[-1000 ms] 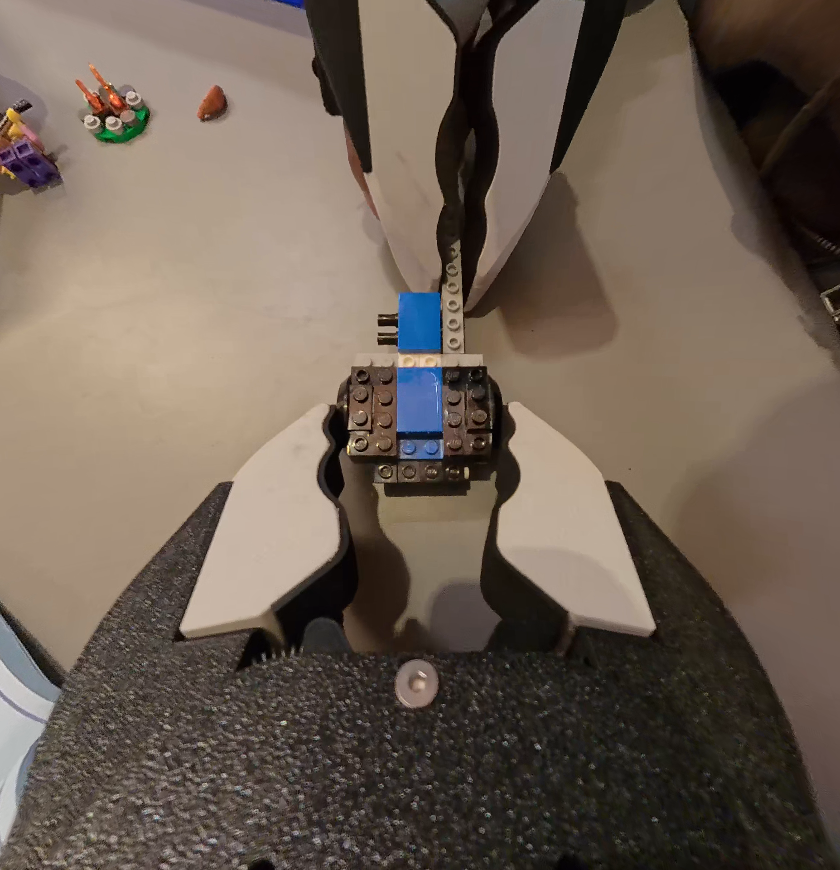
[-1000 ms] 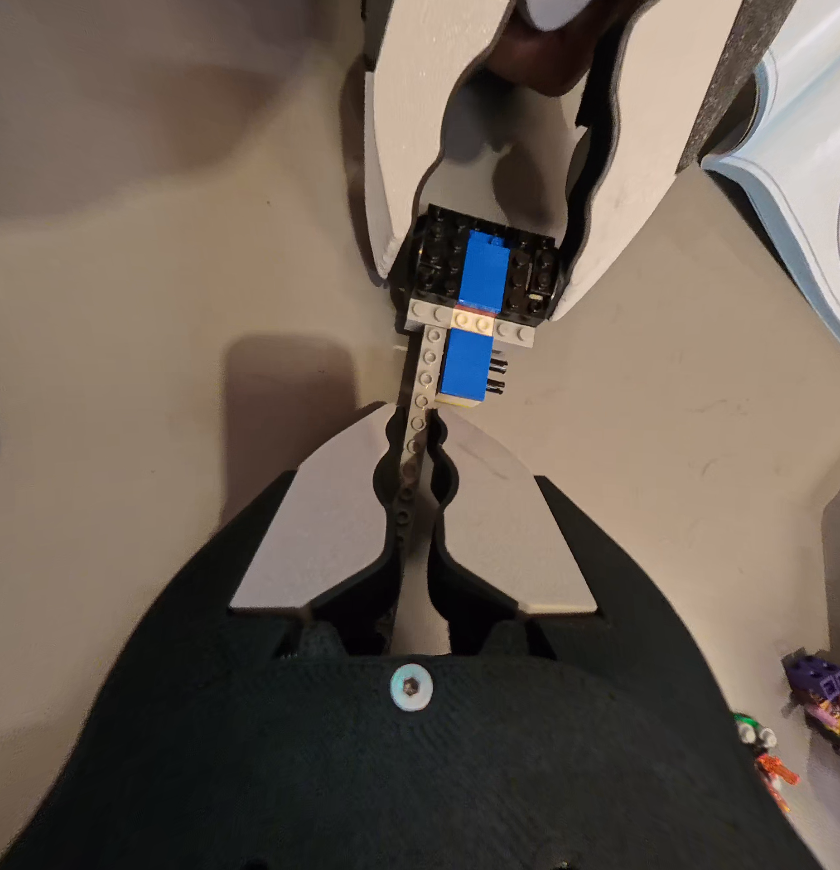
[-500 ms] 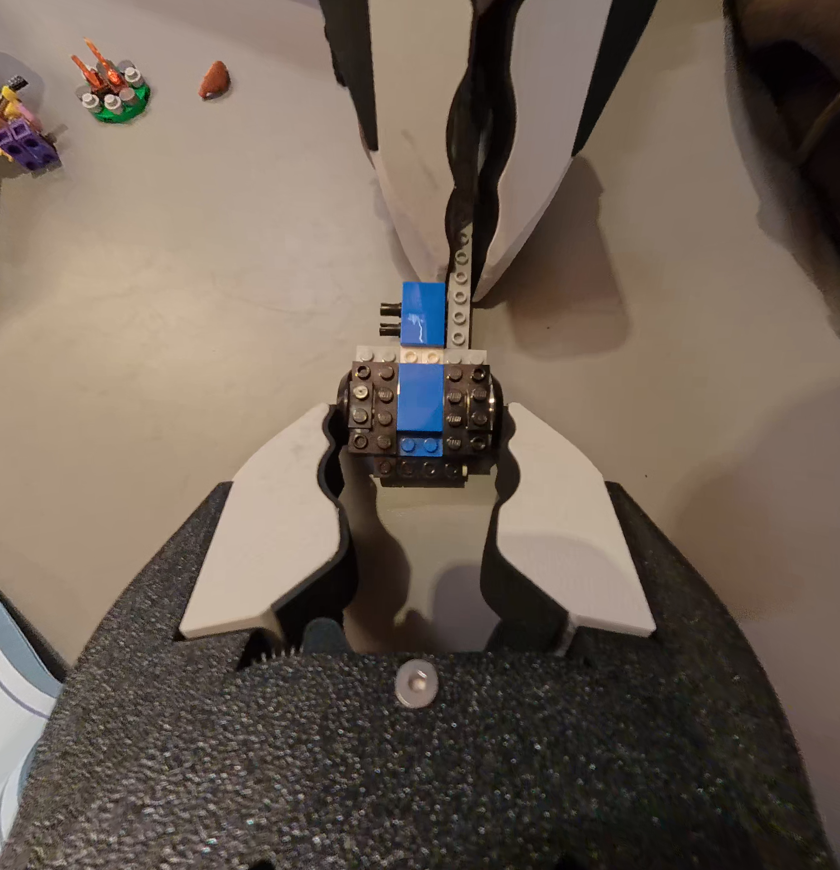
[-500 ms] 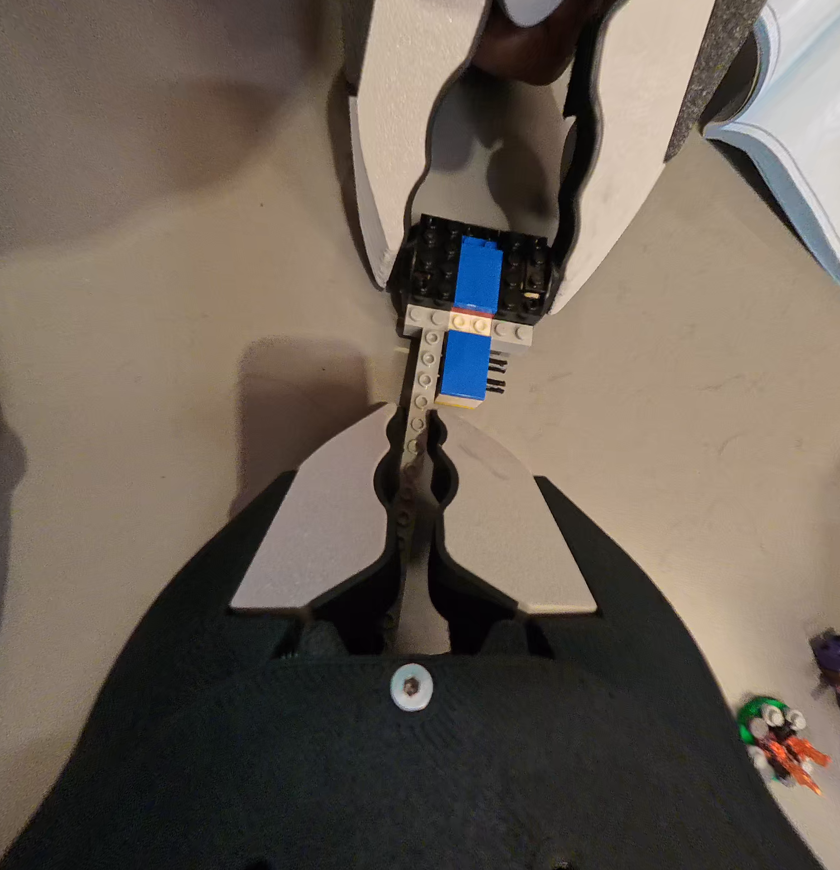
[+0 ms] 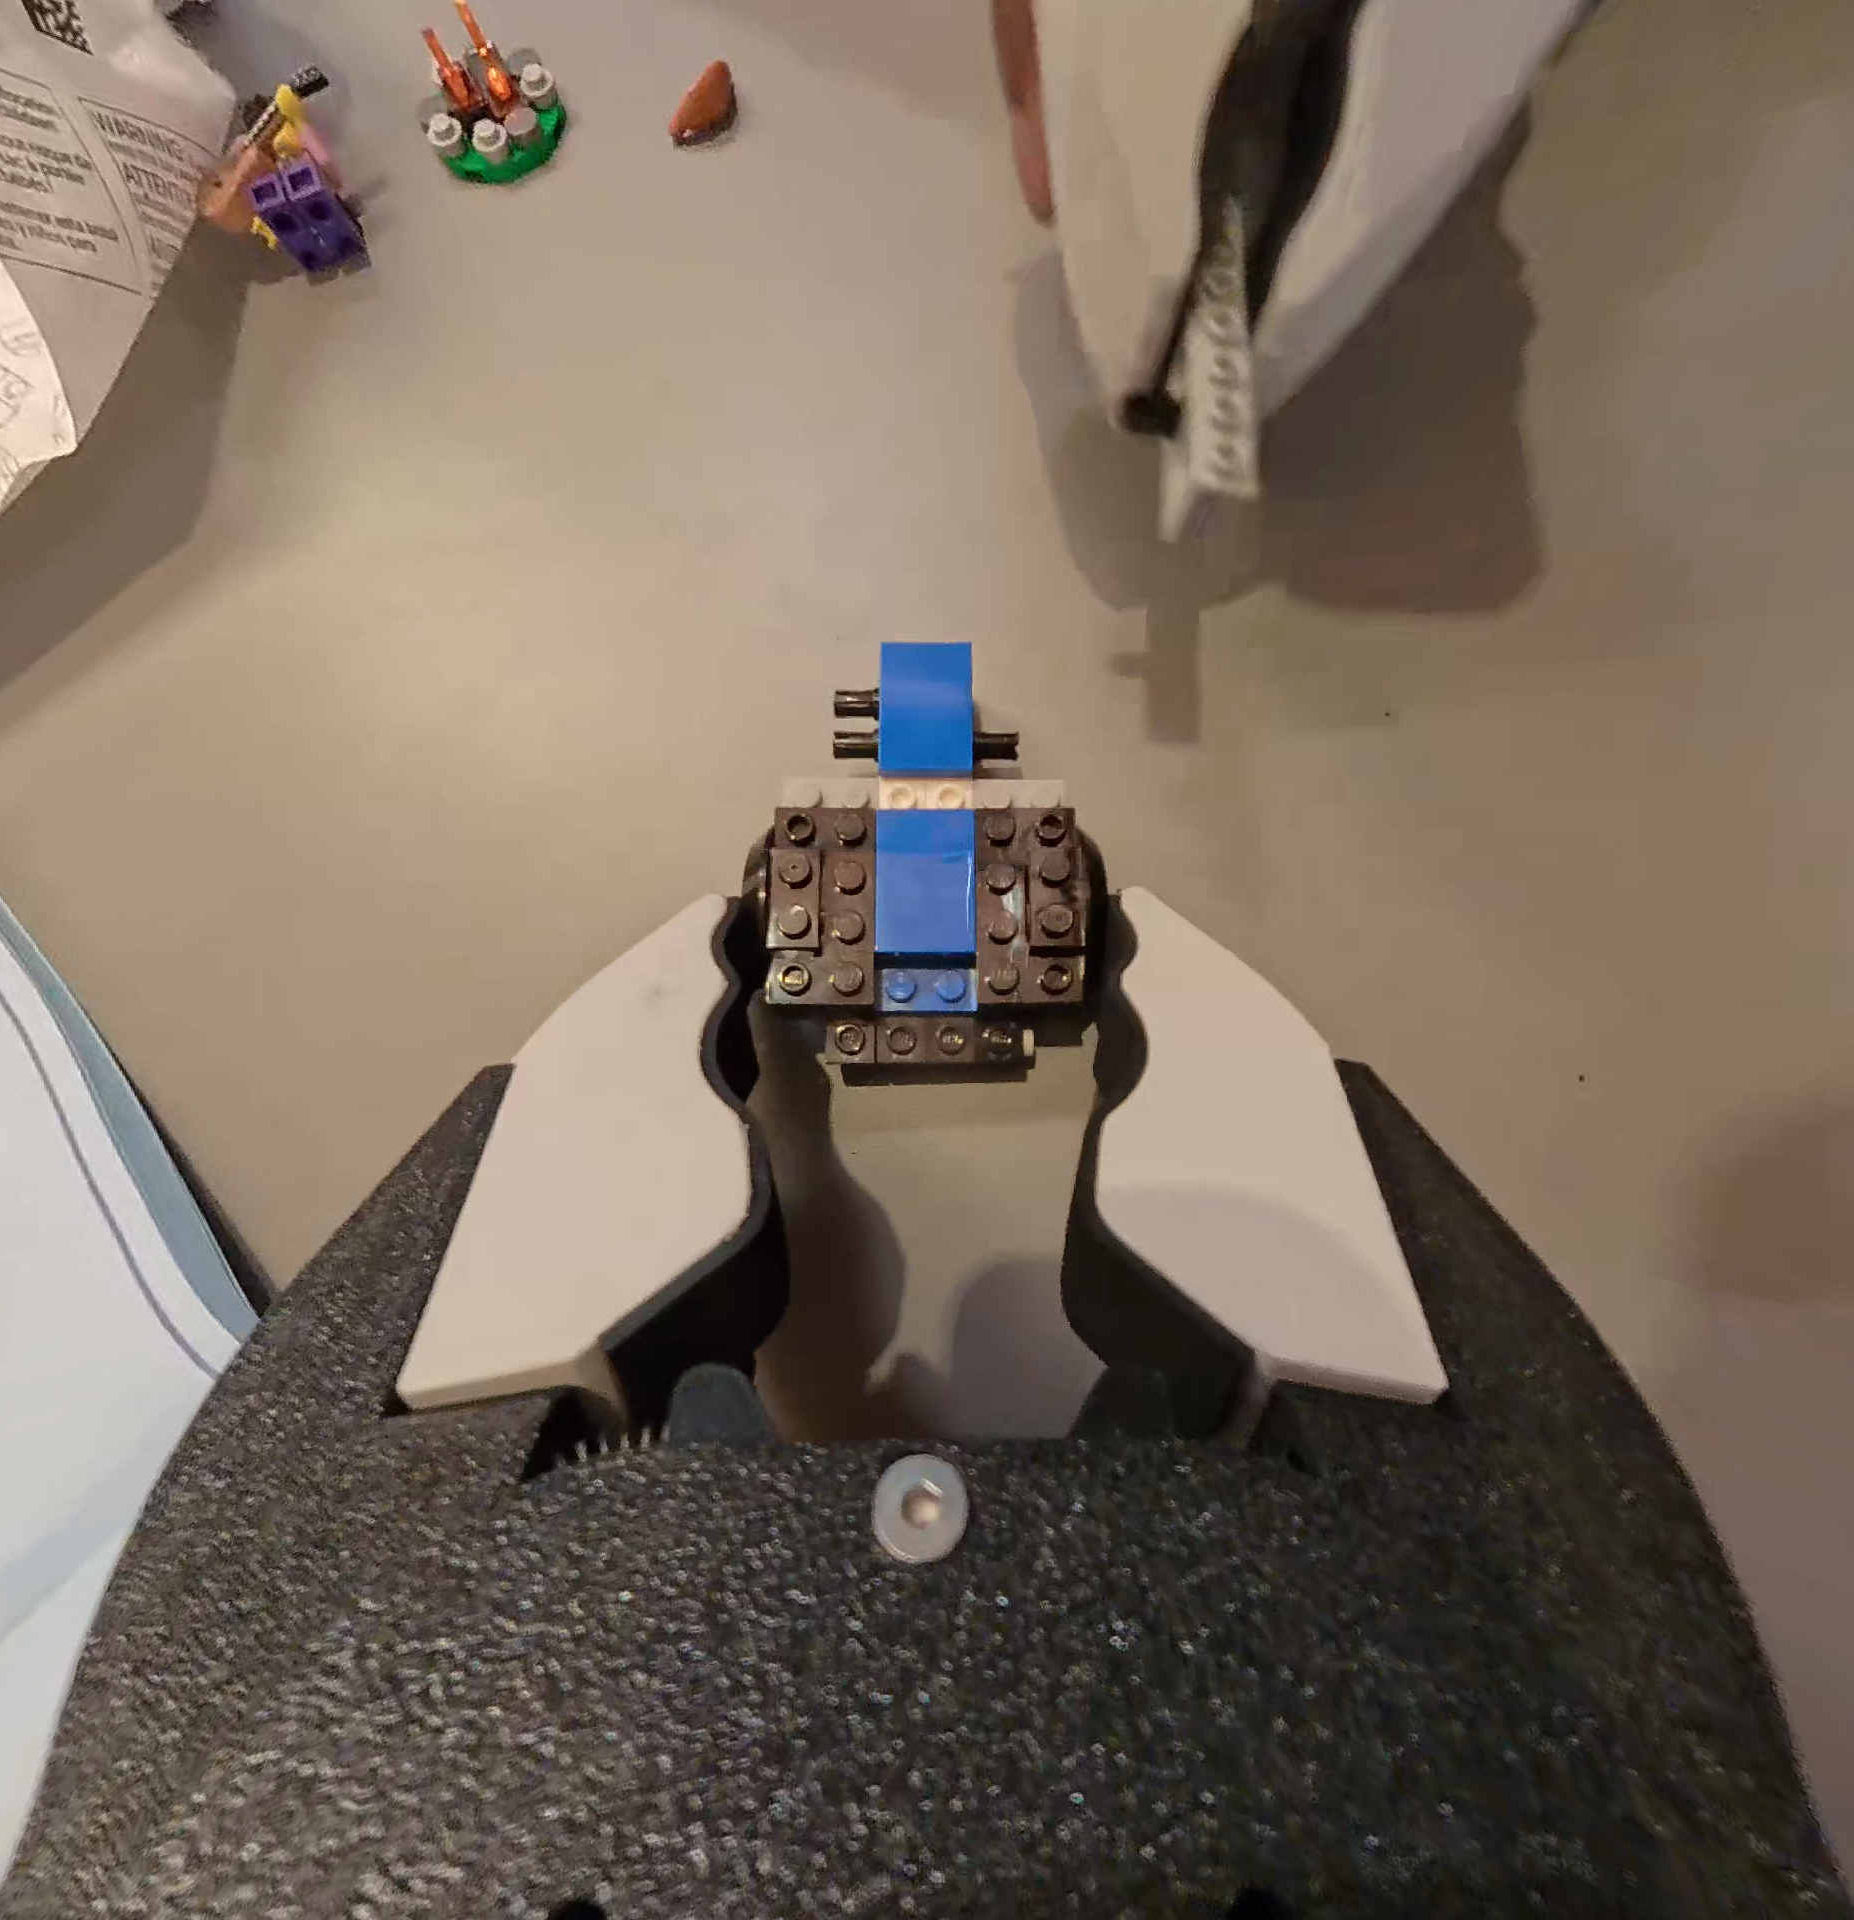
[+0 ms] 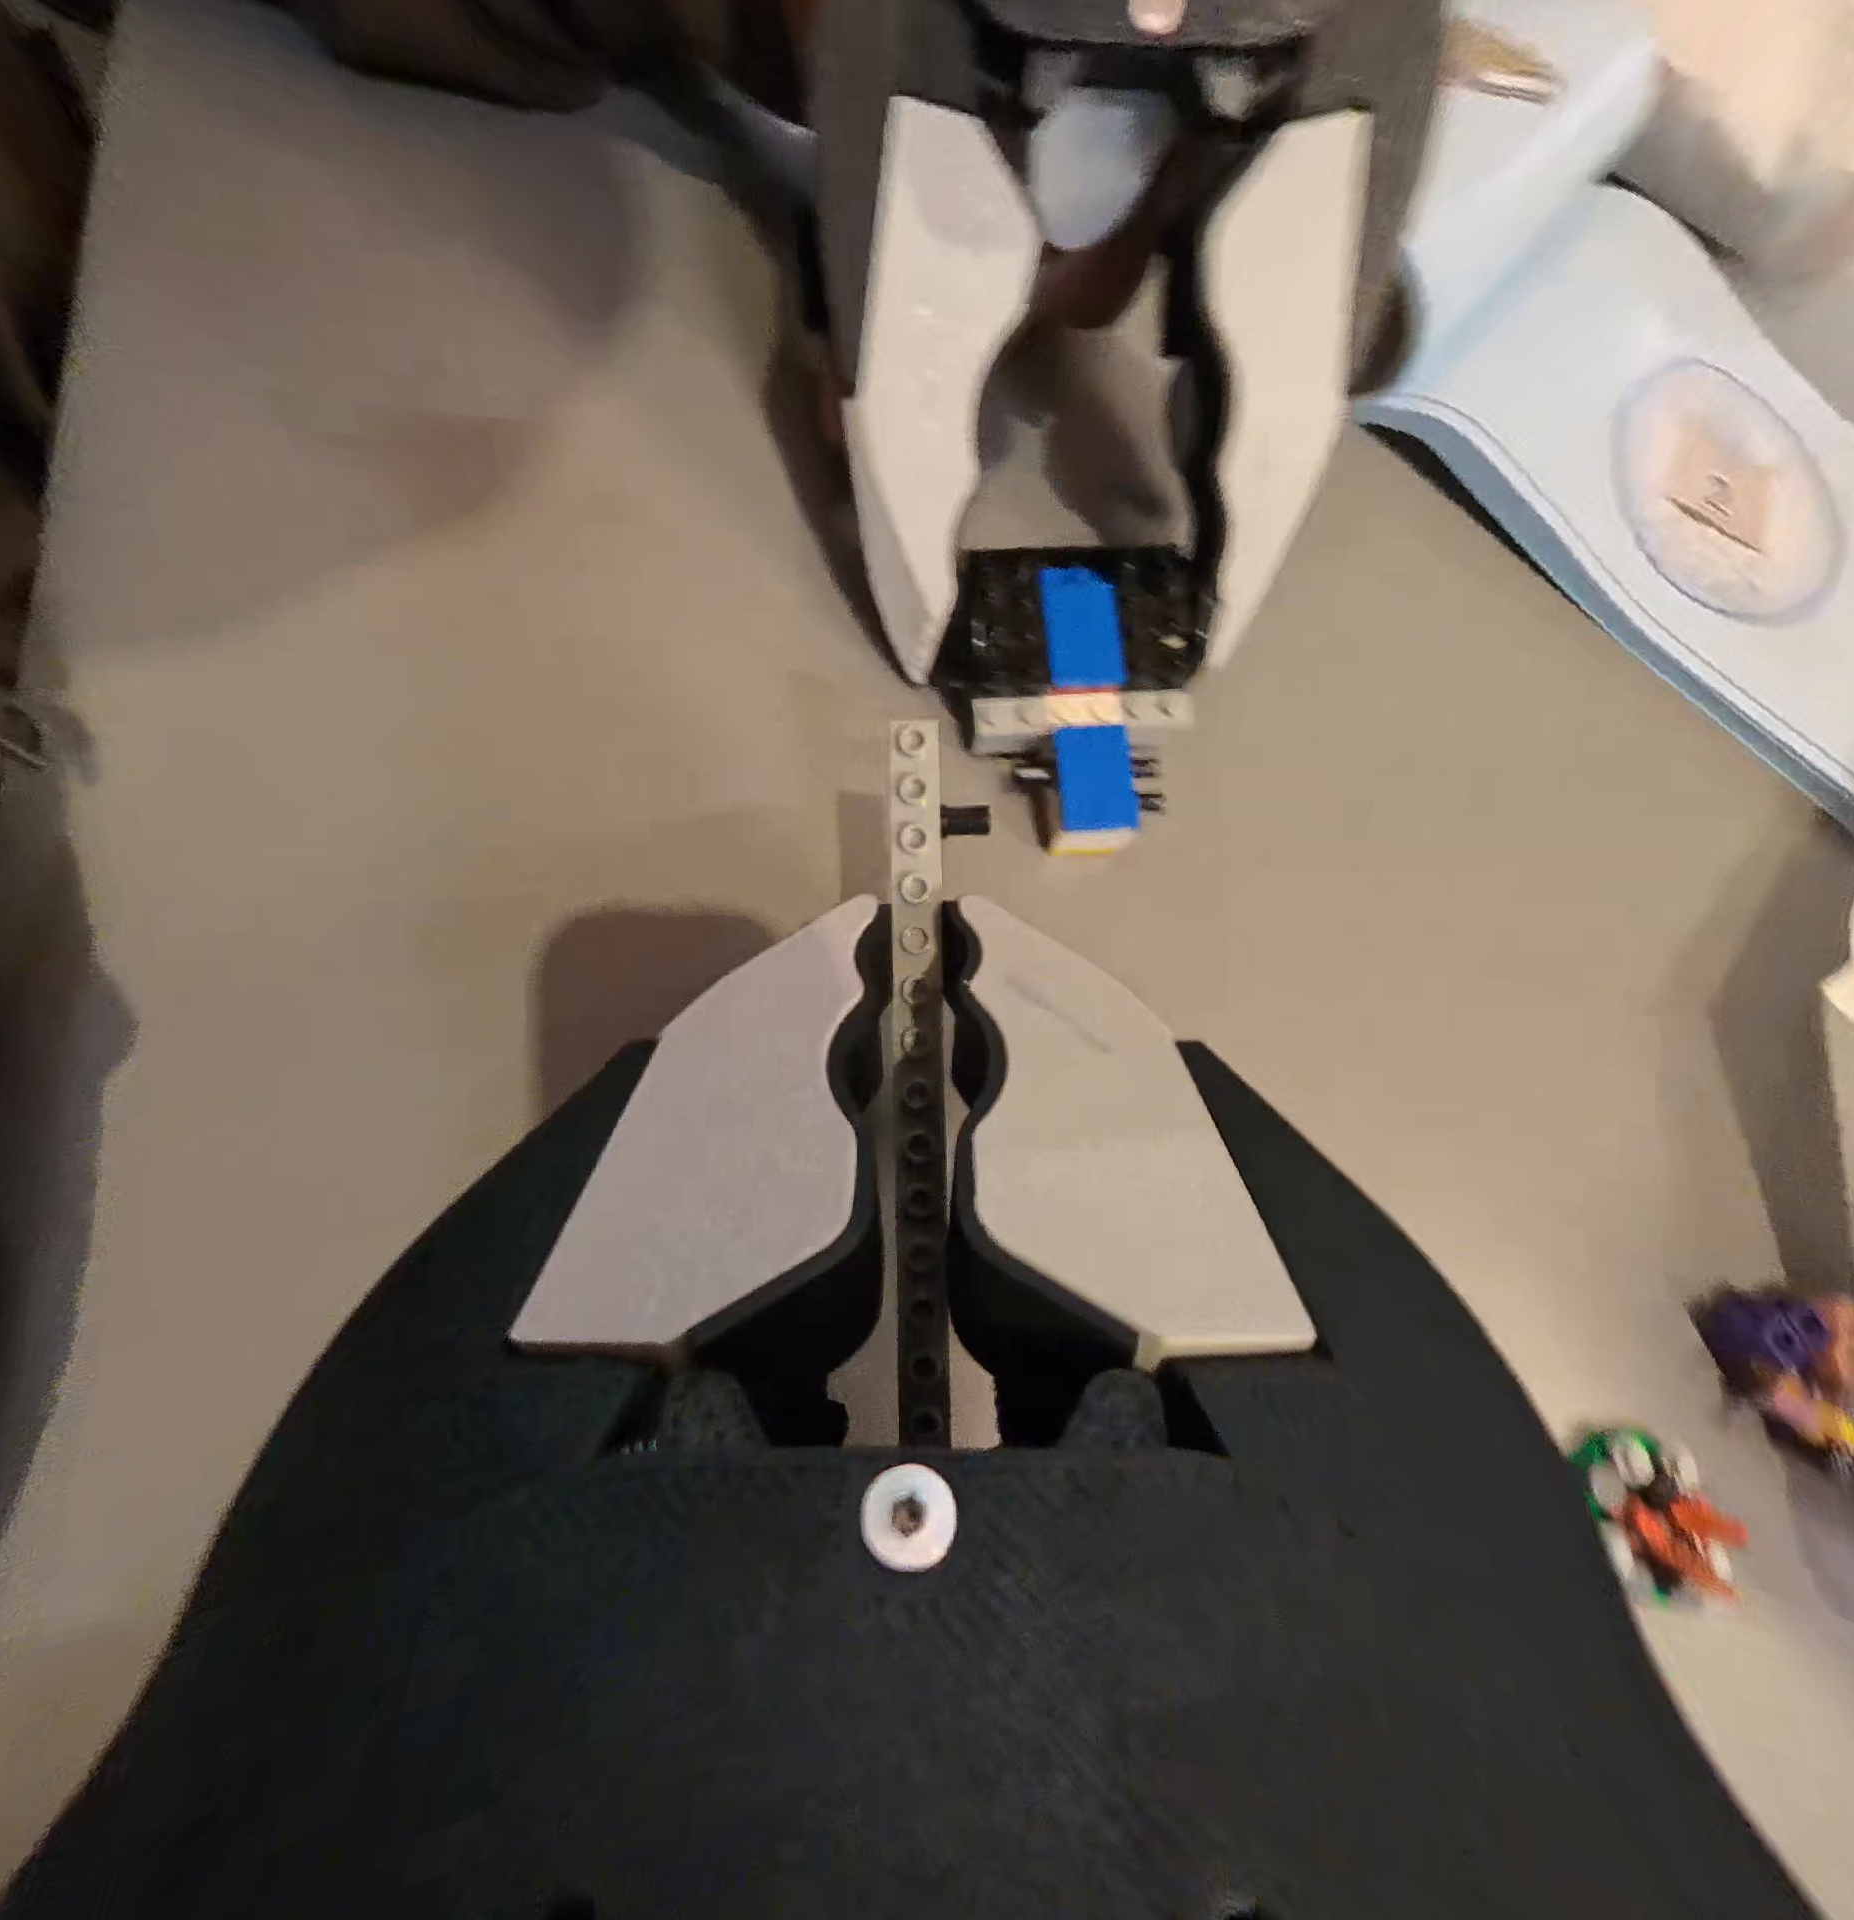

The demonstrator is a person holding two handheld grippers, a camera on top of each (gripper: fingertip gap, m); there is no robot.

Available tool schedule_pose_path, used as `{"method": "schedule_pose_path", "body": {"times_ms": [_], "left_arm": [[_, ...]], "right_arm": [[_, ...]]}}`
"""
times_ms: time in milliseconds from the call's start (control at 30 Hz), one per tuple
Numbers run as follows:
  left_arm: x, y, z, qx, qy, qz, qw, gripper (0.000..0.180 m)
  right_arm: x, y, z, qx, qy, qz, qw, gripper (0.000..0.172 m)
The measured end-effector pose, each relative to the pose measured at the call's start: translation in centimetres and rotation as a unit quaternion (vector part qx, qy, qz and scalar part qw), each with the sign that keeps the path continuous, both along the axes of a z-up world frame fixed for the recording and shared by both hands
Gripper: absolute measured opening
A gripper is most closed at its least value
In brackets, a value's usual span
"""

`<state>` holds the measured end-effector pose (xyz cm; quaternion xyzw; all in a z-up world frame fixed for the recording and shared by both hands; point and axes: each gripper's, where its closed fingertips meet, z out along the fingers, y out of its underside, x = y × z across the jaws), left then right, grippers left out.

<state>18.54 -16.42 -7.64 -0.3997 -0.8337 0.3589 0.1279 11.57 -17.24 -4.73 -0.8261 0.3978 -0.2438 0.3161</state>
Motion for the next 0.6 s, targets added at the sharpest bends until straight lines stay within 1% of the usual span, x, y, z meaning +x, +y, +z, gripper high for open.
{"method": "schedule_pose_path", "body": {"times_ms": [67,133,233,300,400,433,500,567,600], "left_arm": [[-0.2,0.3,0.0,0.000,0.000,-0.006,1.000,0.063],[-0.4,0.4,0.2,0.001,0.008,-0.008,1.000,0.063],[-0.8,0.3,1.2,0.002,0.054,-0.001,0.999,0.063],[-0.9,0.3,2.0,0.002,0.086,0.004,0.996,0.063],[-1.0,0.2,2.8,0.011,0.127,0.011,0.992,0.063],[-1.1,0.2,3.0,0.015,0.139,0.013,0.990,0.063],[-1.1,0.2,3.4,0.020,0.160,0.018,0.987,0.063],[-1.2,0.1,3.8,0.020,0.178,0.019,0.984,0.063],[-1.2,0.1,3.9,0.020,0.185,0.021,0.982,0.063]], "right_arm": [[-0.7,-1.9,0.3,-0.014,-0.006,-0.049,0.999,0.008],[-1.8,-4.2,1.3,-0.029,-0.023,-0.107,0.994,0.008],[-4.7,-7.5,4.1,-0.048,-0.050,-0.188,0.980,0.008],[-7.3,-10.3,6.3,-0.080,-0.064,-0.248,0.963,0.008],[-12.1,-15.6,8.8,-0.133,-0.067,-0.352,0.924,0.008],[-13.8,-17.4,9.0,-0.144,-0.057,-0.387,0.909,0.008],[-16.9,-20.6,8.2,-0.158,-0.019,-0.450,0.879,0.009],[-18.7,-22.4,7.1,-0.165,0.010,-0.488,0.857,0.024],[-18.9,-22.6,6.9,-0.165,0.015,-0.492,0.855,0.029]]}}
